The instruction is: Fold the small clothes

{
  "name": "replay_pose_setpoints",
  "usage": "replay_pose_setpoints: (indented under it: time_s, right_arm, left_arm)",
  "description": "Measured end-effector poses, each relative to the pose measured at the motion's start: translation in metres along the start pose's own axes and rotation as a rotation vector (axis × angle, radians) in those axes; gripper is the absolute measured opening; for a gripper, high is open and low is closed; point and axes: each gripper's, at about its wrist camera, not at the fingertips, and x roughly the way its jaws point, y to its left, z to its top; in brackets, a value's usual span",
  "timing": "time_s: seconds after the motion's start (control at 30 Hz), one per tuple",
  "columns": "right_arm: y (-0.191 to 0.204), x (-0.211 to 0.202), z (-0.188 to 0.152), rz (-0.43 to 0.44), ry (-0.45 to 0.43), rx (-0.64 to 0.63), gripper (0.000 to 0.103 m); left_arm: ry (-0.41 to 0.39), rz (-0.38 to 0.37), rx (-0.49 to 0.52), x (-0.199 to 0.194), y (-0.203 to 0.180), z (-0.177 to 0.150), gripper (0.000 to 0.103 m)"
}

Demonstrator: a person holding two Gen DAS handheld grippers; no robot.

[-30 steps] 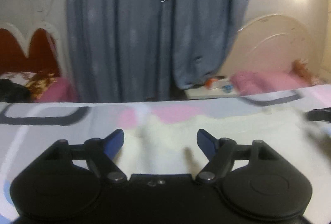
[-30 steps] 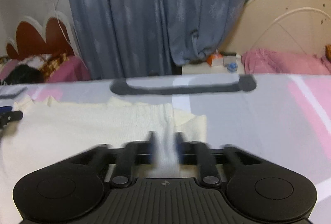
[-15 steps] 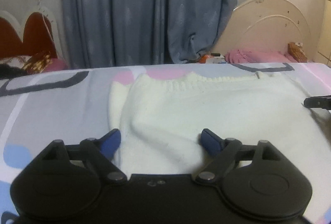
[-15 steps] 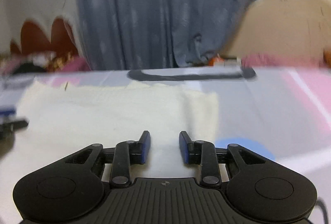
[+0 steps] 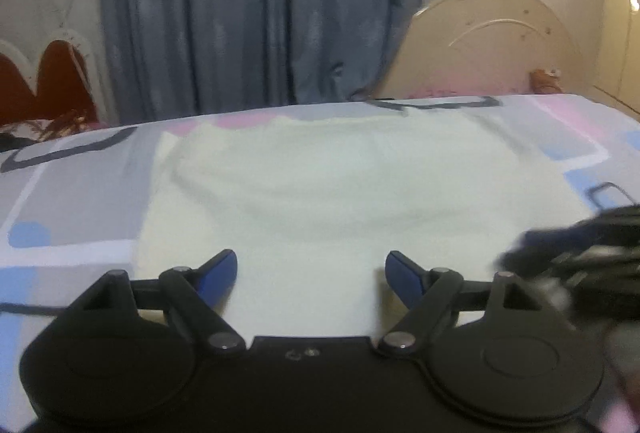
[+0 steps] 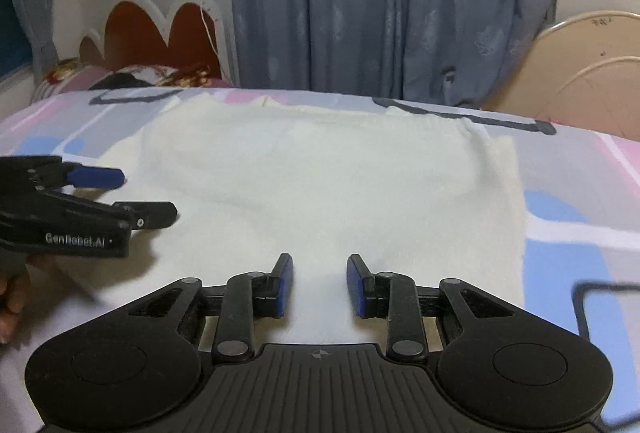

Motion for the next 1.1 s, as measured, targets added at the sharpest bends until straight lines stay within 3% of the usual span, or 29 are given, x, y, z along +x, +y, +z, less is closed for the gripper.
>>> replay_pose_setpoints:
  time_s: [0.1, 0.17, 0.23, 0.3, 0.43, 0.5, 0.57, 0.63, 0.7, 0.77, 0.97, 1.1]
  right_arm:
    - [0.020, -0.004, -0.011, 0.028, -0.005, -0.021, 0.030]
    - [0.023, -0.004, -0.017, 0.007, 0.003, 0.001, 0.030]
    - [0.017, -0.010, -0.019, -0.010, 0.000, 0.033, 0.030]
    - [0.004, -0.028, -0.027, -0.096, -0.008, 0.040, 0.030]
    - [-0.037, -0.057, -0.043, -0.214, -0.013, 0.141, 0.027]
    - [-0.041, -0.059, -0.039, -0.216, -0.005, 0.166, 0.026]
    - [-0.035, -0.065, -0.030, -0.209, -0.040, 0.182, 0.026]
    - [-0.026, -0.068, -0.022, -0.186, -0.068, 0.169, 0.026]
    - [-0.022, -0.061, -0.023, -0.192, -0.034, 0.137, 0.026]
    - [-0.027, -0.047, -0.035, -0.206, 0.059, 0.147, 0.026]
    - [-0.029, -0.061, -0.031, -0.208, -0.029, 0.181, 0.026]
    - [-0.035, -0.049, -0.031, -0.208, 0.052, 0.203, 0.026]
  left_arm:
    - [0.034, 0.001, 0.006, -0.003, -0.015, -0.009, 0.070]
    - [0.042, -0.006, -0.005, -0.006, -0.010, -0.018, 0.073]
    - [0.044, 0.029, -0.007, -0.012, 0.002, -0.023, 0.083]
    - [0.054, 0.084, -0.040, -0.021, 0.022, -0.032, 0.086]
    - [0.071, 0.108, -0.078, -0.034, 0.048, -0.041, 0.084]
    - [0.067, 0.108, -0.072, -0.038, 0.039, -0.032, 0.077]
    - [0.037, 0.081, -0.053, -0.043, 0.025, -0.023, 0.080]
    - [0.057, 0.064, -0.036, -0.040, 0.013, -0.024, 0.081]
    - [0.126, 0.064, -0.039, -0.025, 0.009, -0.029, 0.083]
    - [0.113, 0.065, -0.070, -0.027, 0.013, -0.031, 0.084]
    - [0.113, 0.092, -0.066, -0.026, 0.013, -0.035, 0.085]
    - [0.115, 0.094, -0.064, -0.029, 0.013, -0.036, 0.086]
